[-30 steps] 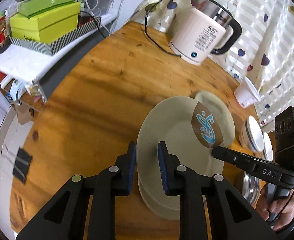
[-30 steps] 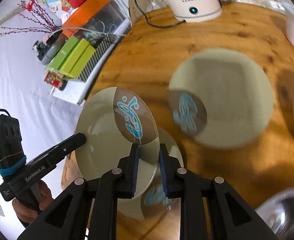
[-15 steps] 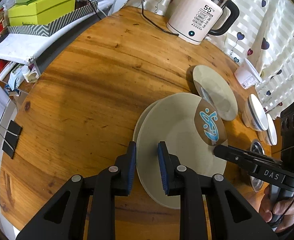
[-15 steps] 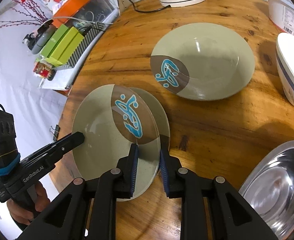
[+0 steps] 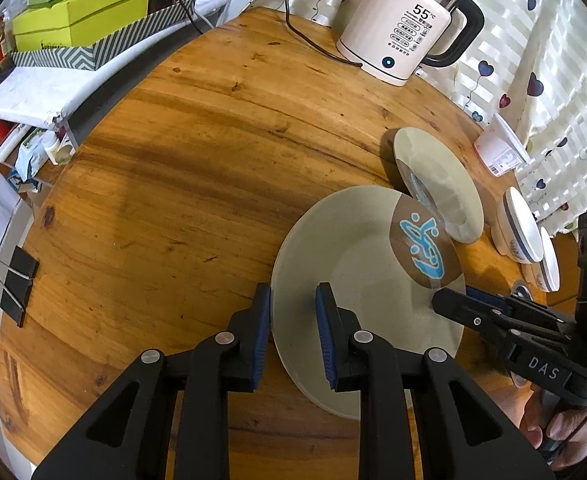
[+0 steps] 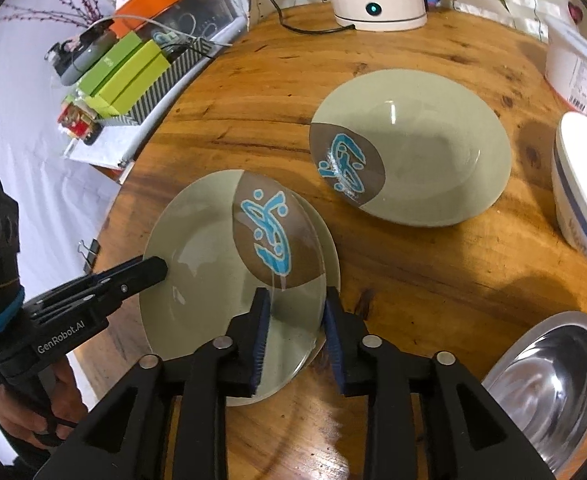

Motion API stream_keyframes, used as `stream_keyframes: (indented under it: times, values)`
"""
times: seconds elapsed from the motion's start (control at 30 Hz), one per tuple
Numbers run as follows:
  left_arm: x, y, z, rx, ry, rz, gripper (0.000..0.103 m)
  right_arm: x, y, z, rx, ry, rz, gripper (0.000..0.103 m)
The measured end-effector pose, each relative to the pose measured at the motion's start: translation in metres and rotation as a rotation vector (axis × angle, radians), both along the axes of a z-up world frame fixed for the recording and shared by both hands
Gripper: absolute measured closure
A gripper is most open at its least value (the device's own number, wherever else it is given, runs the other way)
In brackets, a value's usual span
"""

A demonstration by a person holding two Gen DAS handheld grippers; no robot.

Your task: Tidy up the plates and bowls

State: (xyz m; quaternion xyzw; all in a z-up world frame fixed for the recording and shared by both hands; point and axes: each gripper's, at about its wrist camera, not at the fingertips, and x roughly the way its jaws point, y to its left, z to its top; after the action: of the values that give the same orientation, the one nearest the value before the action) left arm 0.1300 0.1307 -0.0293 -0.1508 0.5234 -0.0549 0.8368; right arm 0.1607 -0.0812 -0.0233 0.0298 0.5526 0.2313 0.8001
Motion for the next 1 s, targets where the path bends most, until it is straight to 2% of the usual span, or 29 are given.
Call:
stream_keyframes:
  times: [0.13, 0.4, 0.6, 0.67, 0.73, 0.77, 1.0]
  values:
    - [0.000, 0.000, 0.000, 0.006, -0.011, -0.005, 0.080, -0.004, 0.006, 0.001, -0.047, -0.043, 0.013, 0.059]
    - [0.000, 0.001, 0.000, -0.007, -0.039, -0.003, 0.080, -0.005, 0.005, 0.003, -0.068, -0.096, -0.013, 0.058]
    - [-0.002, 0.009, 0.002, -0.034, -0.066, 0.019, 0.080, -0.011, -0.009, 0.011, 0.013, -0.126, -0.023, 0.058]
    - [-0.003, 0.009, 0.002, -0.047, -0.078, 0.021, 0.080, -0.014, -0.012, 0.008, 0.032, -0.120, -0.023, 0.061]
    - [-0.004, 0.006, 0.001, -0.048, -0.082, 0.009, 0.080, -0.015, -0.012, 0.003, 0.039, -0.111, -0.014, 0.073]
    - [-0.004, 0.004, 0.001, -0.034, -0.085, 0.006, 0.080, -0.016, -0.012, 0.001, 0.033, -0.110, -0.016, 0.075]
    - [-0.003, 0.010, -0.002, -0.042, -0.081, 0.031, 0.080, -0.016, -0.021, 0.000, 0.063, -0.105, -0.050, 0.078]
